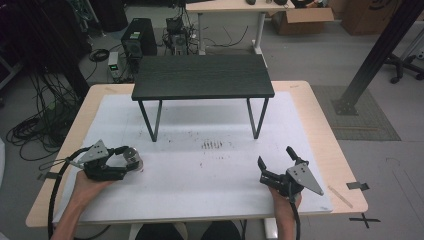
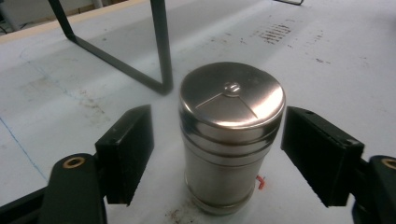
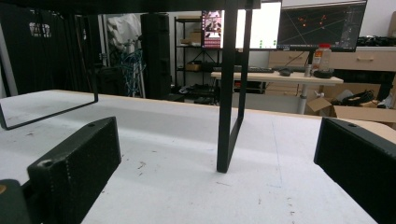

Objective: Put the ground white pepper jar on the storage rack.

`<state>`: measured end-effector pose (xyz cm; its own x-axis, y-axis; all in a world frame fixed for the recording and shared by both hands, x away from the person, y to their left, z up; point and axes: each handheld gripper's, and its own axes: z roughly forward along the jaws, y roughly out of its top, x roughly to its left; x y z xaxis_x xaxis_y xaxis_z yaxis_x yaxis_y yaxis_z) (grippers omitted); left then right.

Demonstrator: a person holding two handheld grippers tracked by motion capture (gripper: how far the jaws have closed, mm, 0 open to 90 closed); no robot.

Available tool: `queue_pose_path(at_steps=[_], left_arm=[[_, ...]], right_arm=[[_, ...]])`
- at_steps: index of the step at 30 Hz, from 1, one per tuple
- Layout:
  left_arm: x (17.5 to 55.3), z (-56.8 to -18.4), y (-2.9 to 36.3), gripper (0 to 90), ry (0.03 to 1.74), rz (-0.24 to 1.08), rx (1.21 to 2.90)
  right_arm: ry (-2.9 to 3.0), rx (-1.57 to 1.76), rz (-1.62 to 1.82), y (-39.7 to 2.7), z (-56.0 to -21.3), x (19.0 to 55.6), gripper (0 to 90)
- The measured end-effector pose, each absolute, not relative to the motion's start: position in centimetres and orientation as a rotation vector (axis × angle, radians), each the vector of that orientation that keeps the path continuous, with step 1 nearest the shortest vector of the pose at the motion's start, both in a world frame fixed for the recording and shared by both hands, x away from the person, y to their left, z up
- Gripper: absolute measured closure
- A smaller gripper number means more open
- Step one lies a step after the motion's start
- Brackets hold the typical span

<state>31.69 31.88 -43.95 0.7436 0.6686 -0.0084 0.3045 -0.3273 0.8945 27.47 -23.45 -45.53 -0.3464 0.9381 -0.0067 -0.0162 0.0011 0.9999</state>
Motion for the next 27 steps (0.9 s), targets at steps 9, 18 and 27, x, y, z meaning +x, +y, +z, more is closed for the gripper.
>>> queue_pose_path(at_steps=[9,18,27], left_arm=[[31.81,-44.04,31.86,36.5,0.757,0.457,1.922],[31.76,-44.11,31.74,45.0,0.732,0.445,1.921],[31.59,-44.05,31.62,48.8,0.725,0.459,1.922]], right_arm=[[1.455,1.007,1.469,-23.45,-45.52,27.49,0.2],[1.455,1.007,1.468,-23.45,-45.52,27.5,0.3],[1.454,1.006,1.469,-23.45,-45.52,27.49,0.3]])
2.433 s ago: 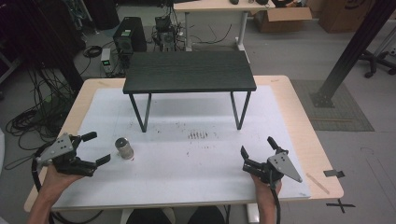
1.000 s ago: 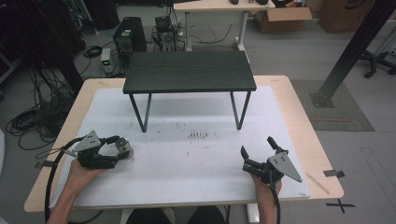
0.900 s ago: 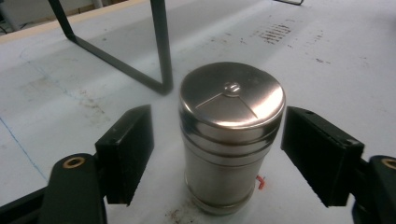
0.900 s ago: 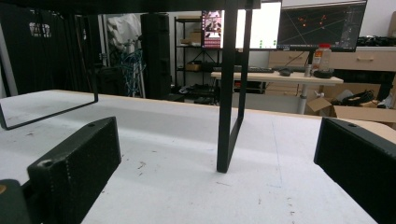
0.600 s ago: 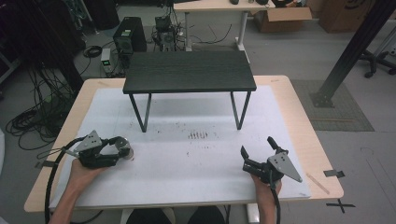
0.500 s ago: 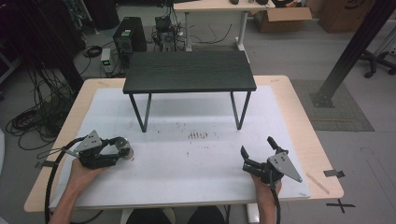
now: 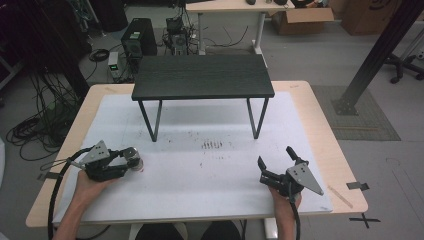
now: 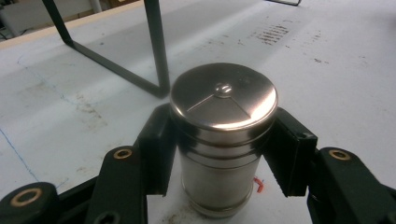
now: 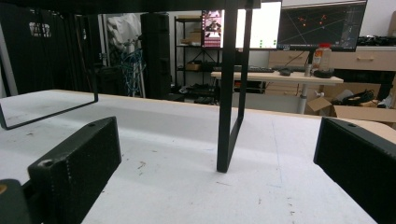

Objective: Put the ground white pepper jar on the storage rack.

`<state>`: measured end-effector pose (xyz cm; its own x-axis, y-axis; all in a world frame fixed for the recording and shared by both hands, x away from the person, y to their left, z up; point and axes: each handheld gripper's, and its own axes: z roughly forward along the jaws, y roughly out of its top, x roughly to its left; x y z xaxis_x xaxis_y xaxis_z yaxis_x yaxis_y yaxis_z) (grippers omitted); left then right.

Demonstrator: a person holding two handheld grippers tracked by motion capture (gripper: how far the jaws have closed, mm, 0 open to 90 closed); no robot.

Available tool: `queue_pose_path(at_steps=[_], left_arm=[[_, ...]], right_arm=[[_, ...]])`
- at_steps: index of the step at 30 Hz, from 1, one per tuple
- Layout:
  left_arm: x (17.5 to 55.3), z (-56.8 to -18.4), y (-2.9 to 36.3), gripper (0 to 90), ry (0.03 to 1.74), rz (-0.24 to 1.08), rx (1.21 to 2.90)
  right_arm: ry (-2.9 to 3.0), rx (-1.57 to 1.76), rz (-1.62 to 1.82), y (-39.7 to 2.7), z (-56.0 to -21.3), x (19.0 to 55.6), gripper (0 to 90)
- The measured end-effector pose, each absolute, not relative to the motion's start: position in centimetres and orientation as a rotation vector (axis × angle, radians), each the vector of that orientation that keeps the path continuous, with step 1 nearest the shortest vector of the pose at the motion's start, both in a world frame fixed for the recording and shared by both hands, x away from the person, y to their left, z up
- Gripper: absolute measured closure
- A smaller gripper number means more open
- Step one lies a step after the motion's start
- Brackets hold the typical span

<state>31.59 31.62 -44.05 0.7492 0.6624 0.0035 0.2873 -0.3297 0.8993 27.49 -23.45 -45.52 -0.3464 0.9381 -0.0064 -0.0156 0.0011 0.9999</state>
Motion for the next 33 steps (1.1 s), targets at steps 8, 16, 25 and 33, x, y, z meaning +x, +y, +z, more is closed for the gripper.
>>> queue_pose_path(at_steps=[8,16,25,33], left_arm=[[31.2,-43.6,31.6,48.9,0.73,0.477,1.911],[30.6,-42.4,31.9,49.0,0.727,0.495,1.863],[30.0,-41.0,32.3,49.2,0.734,0.513,1.819],[29.7,-38.8,31.9,49.2,0.703,0.532,1.788]], right_arm=[[1.454,1.007,1.469,-23.5,-45.5,27.5,0.3],[1.455,1.007,1.468,-23.5,-45.5,27.5,0.4],[1.455,1.008,1.468,-23.4,-45.5,27.5,0.4],[1.455,1.008,1.468,-23.5,-45.5,27.5,0.5]])
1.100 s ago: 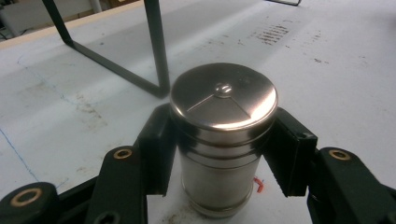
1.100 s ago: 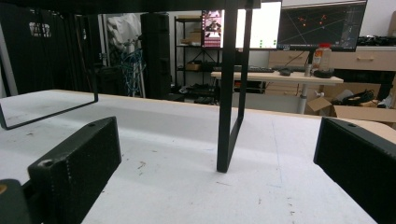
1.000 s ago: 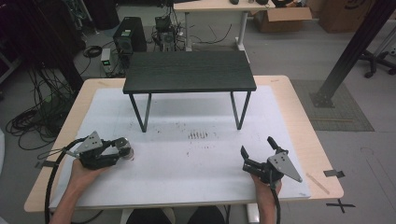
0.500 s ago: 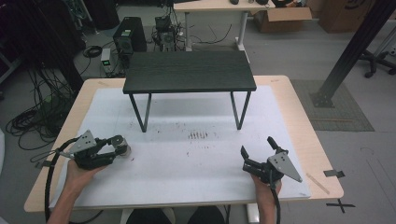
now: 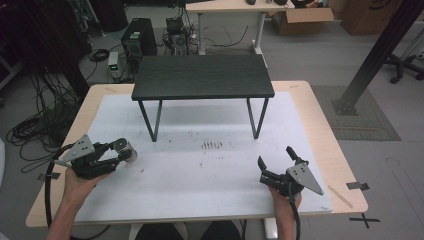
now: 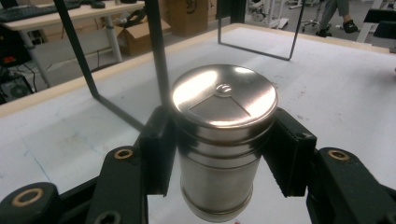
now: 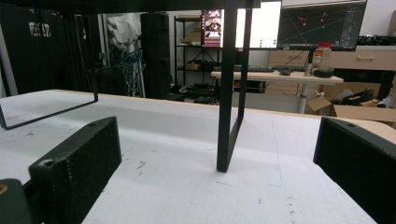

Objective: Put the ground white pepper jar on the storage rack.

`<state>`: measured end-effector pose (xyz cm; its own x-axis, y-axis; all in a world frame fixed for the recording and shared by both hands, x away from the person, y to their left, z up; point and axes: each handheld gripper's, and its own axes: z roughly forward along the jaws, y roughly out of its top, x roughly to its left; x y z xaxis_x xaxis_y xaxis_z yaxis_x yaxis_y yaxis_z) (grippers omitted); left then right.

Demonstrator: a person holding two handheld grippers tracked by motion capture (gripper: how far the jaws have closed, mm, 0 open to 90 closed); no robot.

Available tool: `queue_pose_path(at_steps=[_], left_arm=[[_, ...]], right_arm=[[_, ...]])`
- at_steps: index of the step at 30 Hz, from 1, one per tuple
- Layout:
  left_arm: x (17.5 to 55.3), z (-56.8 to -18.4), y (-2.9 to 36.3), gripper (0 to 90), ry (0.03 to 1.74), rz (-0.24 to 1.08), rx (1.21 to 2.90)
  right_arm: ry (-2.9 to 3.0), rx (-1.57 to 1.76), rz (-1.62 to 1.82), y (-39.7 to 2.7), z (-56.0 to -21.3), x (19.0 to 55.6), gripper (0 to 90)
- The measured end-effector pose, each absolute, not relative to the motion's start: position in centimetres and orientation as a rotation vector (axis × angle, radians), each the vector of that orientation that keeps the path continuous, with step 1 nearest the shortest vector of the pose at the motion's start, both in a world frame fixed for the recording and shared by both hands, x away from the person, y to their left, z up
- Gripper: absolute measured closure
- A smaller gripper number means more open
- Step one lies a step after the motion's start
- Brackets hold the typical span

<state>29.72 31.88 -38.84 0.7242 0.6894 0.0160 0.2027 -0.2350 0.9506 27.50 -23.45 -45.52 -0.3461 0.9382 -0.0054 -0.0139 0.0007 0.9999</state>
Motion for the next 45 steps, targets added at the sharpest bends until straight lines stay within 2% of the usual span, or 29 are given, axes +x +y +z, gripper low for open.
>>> queue_pose_path(at_steps=[9,22,45], left_arm=[[29.2,-35.9,31.0,49.2,0.664,0.568,1.779],[29.8,-30.9,27.2,49.2,0.559,0.549,1.777],[32.8,-25.2,21.3,49.1,0.445,0.446,1.795]], right_arm=[[1.455,1.008,1.468,-23.5,-45.5,27.5,0.5],[1.453,1.008,1.471,-23.5,-45.5,27.5,0.5],[1.453,1.008,1.471,-23.5,-45.5,27.5,0.4]])
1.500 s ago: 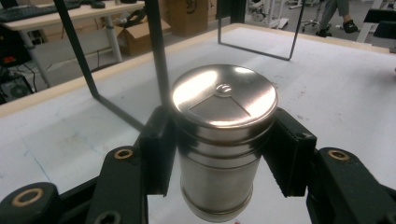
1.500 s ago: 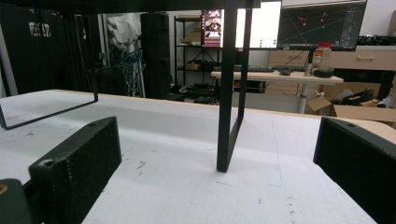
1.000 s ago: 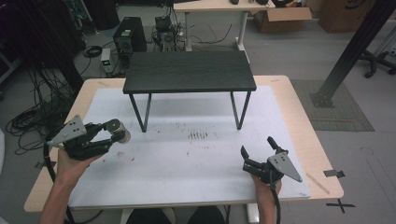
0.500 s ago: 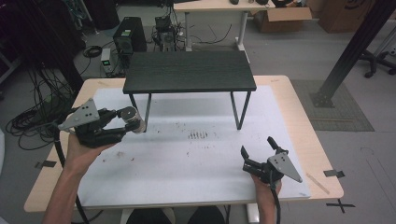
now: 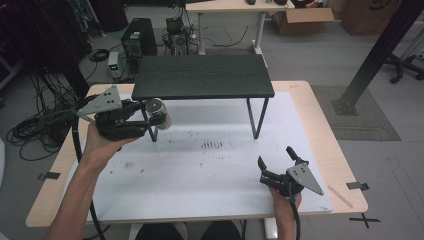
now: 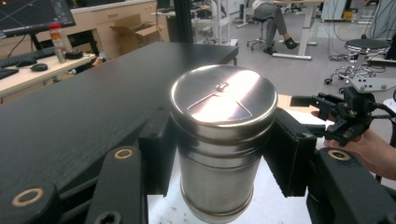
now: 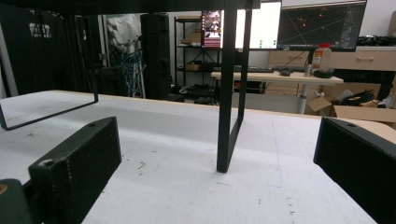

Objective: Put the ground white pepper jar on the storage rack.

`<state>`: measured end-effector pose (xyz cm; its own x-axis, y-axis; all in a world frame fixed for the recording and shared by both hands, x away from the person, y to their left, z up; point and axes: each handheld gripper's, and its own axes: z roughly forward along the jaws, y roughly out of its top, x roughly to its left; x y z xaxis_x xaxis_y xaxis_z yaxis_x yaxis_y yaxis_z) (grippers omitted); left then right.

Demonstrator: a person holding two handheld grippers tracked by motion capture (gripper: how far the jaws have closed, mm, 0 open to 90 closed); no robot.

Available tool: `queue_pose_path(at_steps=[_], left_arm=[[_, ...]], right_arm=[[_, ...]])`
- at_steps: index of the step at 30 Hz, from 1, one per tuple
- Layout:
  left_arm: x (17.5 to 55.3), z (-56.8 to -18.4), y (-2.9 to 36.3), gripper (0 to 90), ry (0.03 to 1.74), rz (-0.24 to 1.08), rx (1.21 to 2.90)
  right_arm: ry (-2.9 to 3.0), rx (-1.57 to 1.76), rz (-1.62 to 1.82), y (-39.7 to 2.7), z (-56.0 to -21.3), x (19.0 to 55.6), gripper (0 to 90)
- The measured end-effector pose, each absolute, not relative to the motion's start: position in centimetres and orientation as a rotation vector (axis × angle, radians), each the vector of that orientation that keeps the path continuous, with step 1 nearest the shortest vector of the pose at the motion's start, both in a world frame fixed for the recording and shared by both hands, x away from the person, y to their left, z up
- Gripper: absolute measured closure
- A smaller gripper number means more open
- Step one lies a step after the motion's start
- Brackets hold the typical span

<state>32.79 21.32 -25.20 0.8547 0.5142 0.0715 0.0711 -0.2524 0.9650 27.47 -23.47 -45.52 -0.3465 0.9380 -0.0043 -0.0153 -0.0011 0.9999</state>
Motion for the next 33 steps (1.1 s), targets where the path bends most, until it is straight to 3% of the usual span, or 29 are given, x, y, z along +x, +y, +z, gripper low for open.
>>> queue_pose_path(at_steps=[19,33], left_arm=[[35.5,-20.9,18.1,49.1,0.392,0.443,1.802],[39.1,-20.1,15.6,49.1,0.407,0.395,1.834]], right_arm=[[1.452,1.009,1.472,-23.5,-45.5,27.5,0.4],[1.453,1.008,1.471,-23.5,-45.5,27.5,0.5]])
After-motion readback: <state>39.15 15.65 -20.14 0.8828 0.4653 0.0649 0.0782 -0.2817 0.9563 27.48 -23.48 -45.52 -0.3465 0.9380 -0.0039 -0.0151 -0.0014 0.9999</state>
